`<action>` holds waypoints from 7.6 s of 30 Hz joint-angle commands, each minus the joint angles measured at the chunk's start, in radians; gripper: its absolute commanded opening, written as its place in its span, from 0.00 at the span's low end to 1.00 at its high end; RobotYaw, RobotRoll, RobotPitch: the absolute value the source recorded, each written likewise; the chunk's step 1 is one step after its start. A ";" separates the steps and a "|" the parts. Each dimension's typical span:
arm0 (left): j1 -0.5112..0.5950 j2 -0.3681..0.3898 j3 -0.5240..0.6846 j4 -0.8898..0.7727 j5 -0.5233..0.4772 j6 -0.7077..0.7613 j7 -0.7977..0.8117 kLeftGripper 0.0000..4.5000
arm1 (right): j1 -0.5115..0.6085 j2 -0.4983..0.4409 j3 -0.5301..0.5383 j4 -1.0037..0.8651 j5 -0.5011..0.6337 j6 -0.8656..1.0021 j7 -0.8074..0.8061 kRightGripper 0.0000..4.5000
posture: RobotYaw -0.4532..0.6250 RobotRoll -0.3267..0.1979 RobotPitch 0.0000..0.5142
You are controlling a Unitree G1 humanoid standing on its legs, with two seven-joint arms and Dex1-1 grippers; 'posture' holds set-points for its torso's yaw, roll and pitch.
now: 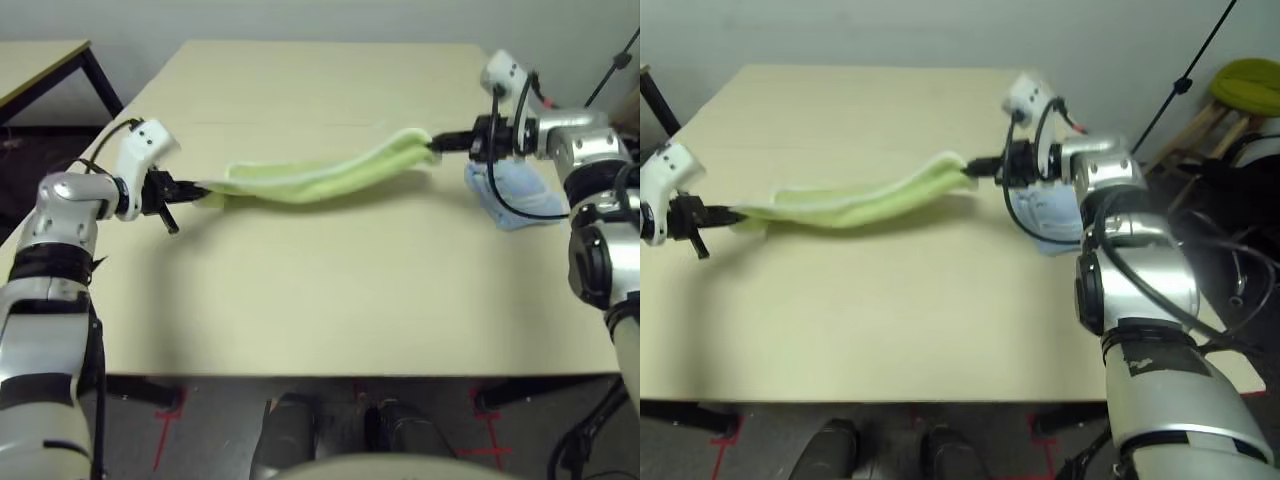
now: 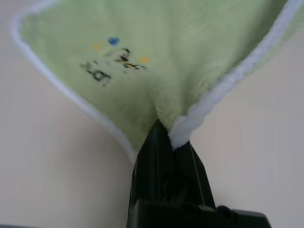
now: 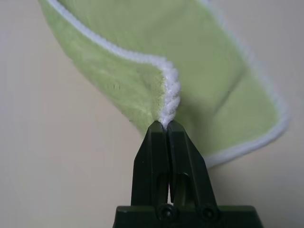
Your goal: Fold the towel and set it aside.
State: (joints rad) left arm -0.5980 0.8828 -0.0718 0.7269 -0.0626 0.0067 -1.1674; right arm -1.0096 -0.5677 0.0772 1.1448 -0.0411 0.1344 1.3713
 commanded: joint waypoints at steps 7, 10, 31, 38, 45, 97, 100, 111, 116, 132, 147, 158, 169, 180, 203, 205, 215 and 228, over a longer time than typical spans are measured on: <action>0.080 0.024 0.033 -0.139 -0.055 0.123 -0.080 0.00 | 0.079 -0.021 -0.003 -0.039 0.016 0.047 -0.006 0.00 | 0.56 0.62 0.20; 0.111 0.045 0.024 -0.183 -0.067 0.163 -0.132 0.00 | 0.088 -0.025 0.003 -0.073 0.022 0.063 0.024 0.00 | 0.56 0.62 0.20; 0.384 0.455 -0.093 -0.635 -0.271 0.409 -0.447 0.00 | 0.489 -0.353 0.176 -0.860 0.330 0.413 0.243 0.00 | 0.56 0.62 0.21; 0.317 0.495 -0.209 -0.666 -0.295 0.392 -0.447 0.00 | 0.500 -0.442 0.260 -0.947 0.455 0.490 0.243 0.00 | 0.56 0.62 0.22; 0.267 0.539 -0.287 -0.656 -0.328 0.379 -0.447 0.00 | 0.508 -0.491 0.286 -0.956 0.498 0.491 0.243 0.00 | 0.56 0.62 0.23; -0.368 0.045 -0.222 0.281 0.265 -0.244 -0.195 0.99 | 0.218 -0.165 0.077 -0.351 0.163 0.068 -0.047 0.52 | 0.54 0.62 0.22; -0.375 0.060 -0.184 0.268 0.240 -0.210 -0.202 1.00 | 0.190 -0.164 0.055 -0.337 0.173 0.080 -0.047 0.75 | 0.54 0.62 0.22; -0.251 0.088 0.091 -0.064 -0.065 0.303 -0.265 1.00 | 0.240 -0.247 -0.078 -0.633 0.398 0.600 0.043 0.99 | 0.56 0.62 0.23; -0.075 0.100 0.199 -0.304 -0.199 0.477 -0.244 1.00 | 0.391 -0.328 -0.176 -0.843 0.564 0.924 0.030 0.99 | 0.56 0.62 0.25; 0.179 0.067 0.275 -0.595 -0.397 0.648 -0.139 1.00 | 0.770 -0.250 -0.457 -1.149 0.794 1.480 -0.339 0.99 | 0.54 0.62 0.30; 0.178 0.068 0.262 -0.610 -0.420 0.649 -0.107 1.00 | 0.762 0.088 -0.523 -1.170 0.756 1.367 -0.704 0.99 | 0.55 0.62 0.26; 0.180 0.077 0.255 -0.614 -0.426 0.646 -0.098 1.00 | 0.766 0.199 -0.604 -1.184 0.772 1.271 -0.850 0.85 | 0.55 0.62 0.25; 0.163 0.082 0.233 -0.597 -0.422 0.640 -0.106 1.00 | 0.805 0.233 -0.665 -1.217 0.826 1.221 -0.918 0.01 | 0.54 0.62 0.25; 0.170 0.087 0.232 -0.593 -0.424 0.647 -0.110 1.00 | 0.852 0.072 -0.702 -1.160 0.840 1.114 -0.871 0.01 | 0.53 0.62 0.25; 0.182 0.114 0.258 -0.570 -0.434 0.655 -0.109 1.00 | 0.828 -0.290 -0.482 -1.168 0.799 0.920 -0.552 0.01 | 0.53 0.62 0.25; 0.189 0.121 0.262 -0.571 -0.437 0.658 -0.112 1.00 | 0.814 -0.317 -0.419 -1.204 0.781 0.903 -0.516 0.01 | 0.53 0.62 0.25; 0.217 0.130 0.280 -0.592 -0.462 0.675 -0.097 1.00 | 0.737 -0.358 -0.212 -1.331 0.765 0.891 -0.416 0.01 | 0.55 0.62 0.25; 0.224 0.135 0.283 -0.609 -0.477 0.690 -0.081 1.00 | 0.654 -0.221 -0.007 -1.361 0.707 0.880 -0.457 0.01 | 0.56 0.62 0.26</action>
State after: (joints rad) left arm -0.3789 1.0054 0.2020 0.1299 -0.5364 0.6884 -1.2504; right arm -0.3684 -0.7874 0.0436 -0.2146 0.6866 1.0262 0.9157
